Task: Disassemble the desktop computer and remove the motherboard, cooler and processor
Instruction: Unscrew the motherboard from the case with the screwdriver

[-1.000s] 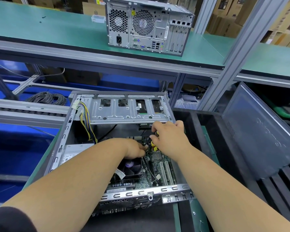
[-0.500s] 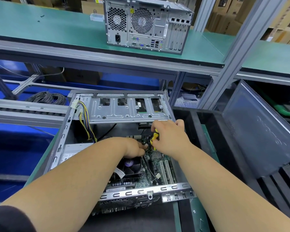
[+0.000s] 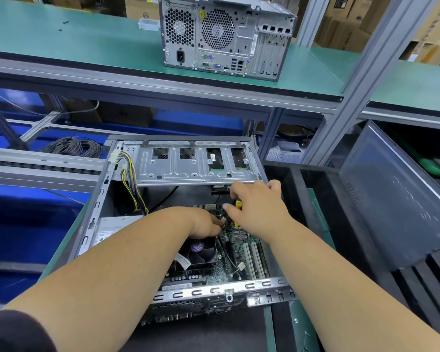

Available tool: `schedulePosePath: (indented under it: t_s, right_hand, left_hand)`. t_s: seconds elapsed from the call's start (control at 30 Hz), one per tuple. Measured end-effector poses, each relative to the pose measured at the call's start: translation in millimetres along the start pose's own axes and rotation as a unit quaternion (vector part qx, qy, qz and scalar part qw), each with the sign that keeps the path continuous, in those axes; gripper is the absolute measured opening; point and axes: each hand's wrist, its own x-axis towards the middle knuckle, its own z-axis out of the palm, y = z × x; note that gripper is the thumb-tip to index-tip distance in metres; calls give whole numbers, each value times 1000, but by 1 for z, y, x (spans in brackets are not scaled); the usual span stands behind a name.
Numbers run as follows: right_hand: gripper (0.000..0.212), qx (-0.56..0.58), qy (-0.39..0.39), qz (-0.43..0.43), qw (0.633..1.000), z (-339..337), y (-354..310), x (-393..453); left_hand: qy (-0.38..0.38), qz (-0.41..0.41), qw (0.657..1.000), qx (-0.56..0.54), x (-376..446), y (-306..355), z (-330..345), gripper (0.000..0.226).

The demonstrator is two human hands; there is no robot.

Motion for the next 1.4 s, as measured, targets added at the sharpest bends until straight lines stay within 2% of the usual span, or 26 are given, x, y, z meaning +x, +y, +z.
schedulePosePath:
  t_s: [0.07, 0.13, 0.17, 0.23, 0.4, 0.53, 0.73, 0.87, 0.97, 1.03, 1.13, 1.23, 1.4]
  right_hand:
    - [25, -5, -2, 1, 1000, 2, 0, 1]
    - [12, 10, 8, -5, 1000, 2, 2, 0]
    - [13, 17, 6, -5, 1000, 2, 3, 0]
    - [27, 17, -13, -4, 1000, 1, 3, -1]
    - [30, -6, -6, 8, 1000, 1, 1, 1]
    - [13, 10, -7, -7, 1000, 1, 3, 1]
    - [23, -5, 2, -12, 1000, 2, 1, -1]
    - [15, 12, -6, -10, 1000, 2, 3, 0]
    - [18, 18, -20, -13, 1000, -2, 3, 0]
    - [14, 14, -11, -12, 1000, -1, 2, 0]
    - [26, -5, -6, 1, 1000, 3, 2, 1]
    - [15, 6, 7, 3, 1000, 4, 4, 1]
    - [13, 19, 10, 2, 1000, 2, 2, 0]
  left_hand:
    - [-1, -1, 1000, 4, 0, 1, 0, 53]
    - [-1, 3, 1000, 9, -1, 2, -1, 53]
    - [-2, 4, 1000, 9, -1, 2, -1, 53]
    - [-2, 8, 1000, 8, -2, 2, -1, 52]
    - [1, 3, 1000, 12, -2, 1, -1, 52]
    - [-1, 5, 1000, 8, -1, 1, -1, 51]
    - [-2, 7, 1000, 6, -2, 1, -2, 52]
    - [1, 7, 1000, -2, 1, 0, 0, 52]
    - [2, 7, 1000, -3, 3, -2, 0, 52]
    - [1, 8, 1000, 1, 4, -2, 0, 51]
    - [0, 8, 1000, 8, 5, -2, 0, 52]
    - [-3, 6, 1000, 11, 6, -2, 0, 52]
    - [0, 9, 1000, 11, 5, -1, 0, 51]
